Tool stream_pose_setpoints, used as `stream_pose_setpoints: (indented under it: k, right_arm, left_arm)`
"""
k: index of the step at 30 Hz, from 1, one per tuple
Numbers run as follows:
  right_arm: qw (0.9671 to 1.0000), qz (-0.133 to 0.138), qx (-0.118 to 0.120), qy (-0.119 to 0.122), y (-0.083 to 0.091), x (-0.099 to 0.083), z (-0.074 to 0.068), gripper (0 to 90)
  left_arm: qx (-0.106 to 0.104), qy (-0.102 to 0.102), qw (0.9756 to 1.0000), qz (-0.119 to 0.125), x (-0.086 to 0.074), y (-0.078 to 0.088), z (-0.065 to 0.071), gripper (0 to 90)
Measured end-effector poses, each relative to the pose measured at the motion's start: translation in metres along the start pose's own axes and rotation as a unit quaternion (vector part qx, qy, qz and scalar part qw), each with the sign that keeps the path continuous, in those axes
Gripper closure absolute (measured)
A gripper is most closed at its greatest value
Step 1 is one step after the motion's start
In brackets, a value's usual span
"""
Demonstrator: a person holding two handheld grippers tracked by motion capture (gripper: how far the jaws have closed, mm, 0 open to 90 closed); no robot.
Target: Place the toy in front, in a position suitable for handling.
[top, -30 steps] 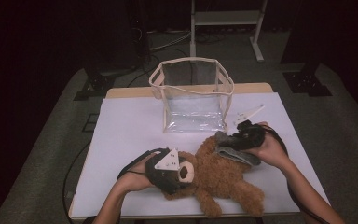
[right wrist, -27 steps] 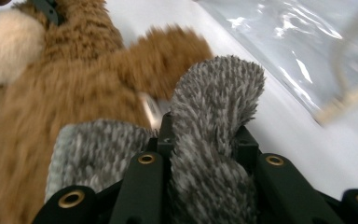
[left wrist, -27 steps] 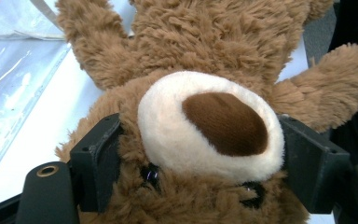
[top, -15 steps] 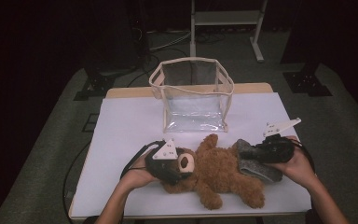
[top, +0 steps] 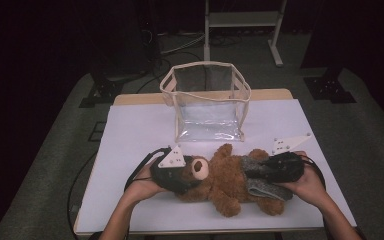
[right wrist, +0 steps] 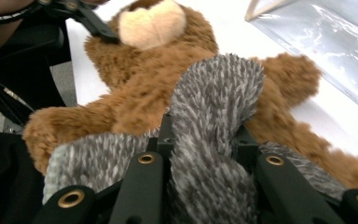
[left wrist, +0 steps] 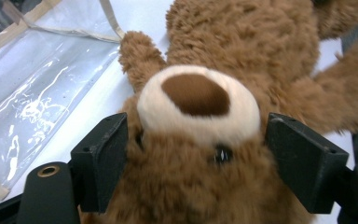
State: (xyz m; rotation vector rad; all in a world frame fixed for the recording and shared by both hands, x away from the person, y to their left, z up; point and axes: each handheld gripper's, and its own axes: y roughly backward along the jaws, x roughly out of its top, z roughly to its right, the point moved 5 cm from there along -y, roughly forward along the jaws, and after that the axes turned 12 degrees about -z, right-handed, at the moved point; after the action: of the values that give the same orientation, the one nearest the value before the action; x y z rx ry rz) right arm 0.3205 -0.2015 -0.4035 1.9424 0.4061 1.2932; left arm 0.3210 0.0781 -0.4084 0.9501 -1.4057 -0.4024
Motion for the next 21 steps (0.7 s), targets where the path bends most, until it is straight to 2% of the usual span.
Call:
stream_pose_setpoints:
  k: [4, 8, 12, 15, 18, 21]
  right_arm:
    - [0.9998, -0.004, -0.011, -0.013, 0.003, -0.007, 0.006, 71.1]
    - [0.9997, -0.007, -0.02, -0.006, 0.005, -0.003, 0.002, 71.1]
    - [0.9995, -0.001, -0.019, 0.026, 0.005, 0.017, -0.013, 71.2]
    - [0.9984, -0.005, -0.01, 0.055, -0.004, 0.034, -0.028, 71.1]
    - [0.9963, -0.02, 0.002, 0.084, -0.023, 0.05, -0.044, 71.1]
    - [0.9921, -0.048, 0.017, 0.115, -0.049, 0.056, -0.059, 71.1]
  left_arm:
    - [-0.008, -0.016, 0.9996, -0.02, -0.006, 0.004, 0.0, 24.3]
    - [-0.005, -0.009, 0.9997, -0.023, -0.006, -0.003, 0.0, 25.5]
    - [-0.004, -0.007, 0.9998, -0.02, -0.005, -0.005, 0.0, 25.6]
    - [-0.002, -0.001, 0.9999, -0.016, -0.004, -0.006, 0.0, 25.6]
    - [0.0, -0.002, 0.9999, -0.017, -0.004, -0.006, -0.001, 25.6]
    - [0.0, 0.001, 0.9999, -0.015, -0.004, -0.006, -0.001, 25.6]
